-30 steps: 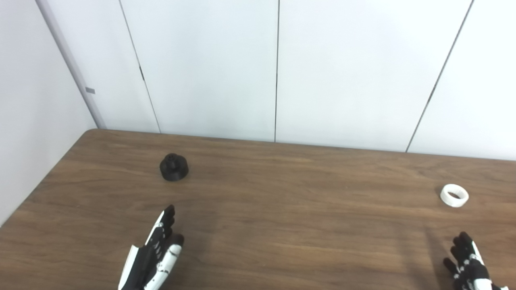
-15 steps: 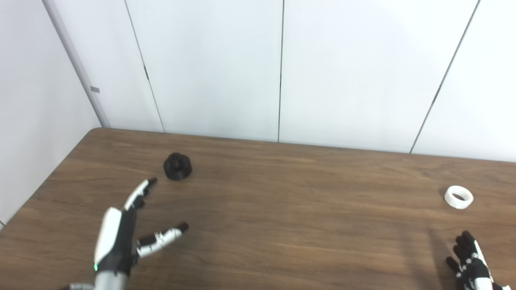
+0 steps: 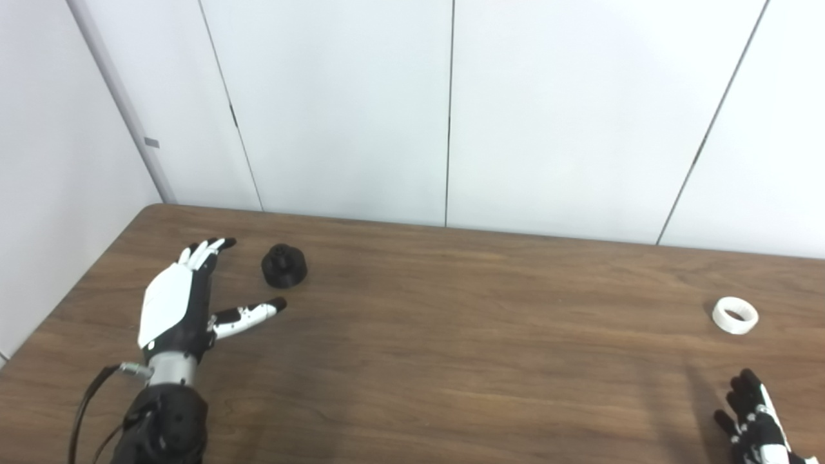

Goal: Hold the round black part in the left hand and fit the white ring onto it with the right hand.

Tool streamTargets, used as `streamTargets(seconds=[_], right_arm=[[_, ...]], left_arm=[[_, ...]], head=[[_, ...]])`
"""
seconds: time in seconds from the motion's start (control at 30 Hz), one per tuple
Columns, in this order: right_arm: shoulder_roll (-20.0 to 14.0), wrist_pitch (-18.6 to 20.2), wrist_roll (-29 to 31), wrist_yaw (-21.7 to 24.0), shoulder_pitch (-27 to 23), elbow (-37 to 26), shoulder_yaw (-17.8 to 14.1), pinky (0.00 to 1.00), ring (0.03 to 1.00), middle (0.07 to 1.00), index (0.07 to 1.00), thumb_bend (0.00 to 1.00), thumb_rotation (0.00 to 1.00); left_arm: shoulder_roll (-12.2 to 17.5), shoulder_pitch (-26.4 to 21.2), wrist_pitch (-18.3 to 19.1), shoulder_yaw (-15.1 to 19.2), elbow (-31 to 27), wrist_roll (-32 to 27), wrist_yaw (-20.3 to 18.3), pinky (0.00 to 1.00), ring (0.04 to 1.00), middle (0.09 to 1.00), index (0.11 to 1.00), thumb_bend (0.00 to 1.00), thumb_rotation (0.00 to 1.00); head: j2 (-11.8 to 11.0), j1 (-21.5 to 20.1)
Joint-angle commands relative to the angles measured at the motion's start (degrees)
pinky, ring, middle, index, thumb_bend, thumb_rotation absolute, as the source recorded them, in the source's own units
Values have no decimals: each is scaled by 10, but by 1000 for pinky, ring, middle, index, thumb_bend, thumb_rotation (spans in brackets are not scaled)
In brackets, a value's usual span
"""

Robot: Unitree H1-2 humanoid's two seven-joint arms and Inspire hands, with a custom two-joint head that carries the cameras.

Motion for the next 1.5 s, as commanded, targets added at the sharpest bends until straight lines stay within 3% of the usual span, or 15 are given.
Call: streamTargets(seconds=[0.0,0.23,0.67,1.2,1.47], right_arm=[[-3,-6,2,1,-5,0,-2,1000,1000,1000,1000,575,1000],[-2,-6,3,0,-5,-2,-1,1000,1000,1000,1000,554,1000],[-1,-3,0,-2,-1,-9,1,1000,1000,997,1000,561,1000],[-2,-4,-4,-3,-2,-5,1,1000,1000,988,1000,547,1000],[-3,-5,-17,-6,0,-8,0,1000,1000,978,1000,558,1000]], left_arm=[[22,-34,4,-1,15,11,14,1000,990,947,870,922,409],[40,-83,6,-15,106,7,23,1000,999,954,873,916,413],[71,-149,12,-58,193,-1,14,1000,977,942,828,961,397],[82,-185,12,-84,251,-34,5,1000,989,950,815,960,376],[85,-197,21,-92,261,-49,-10,1000,993,951,812,944,366]], head=[[-1,2],[-1,0],[2,-4],[3,-9],[14,-3]])
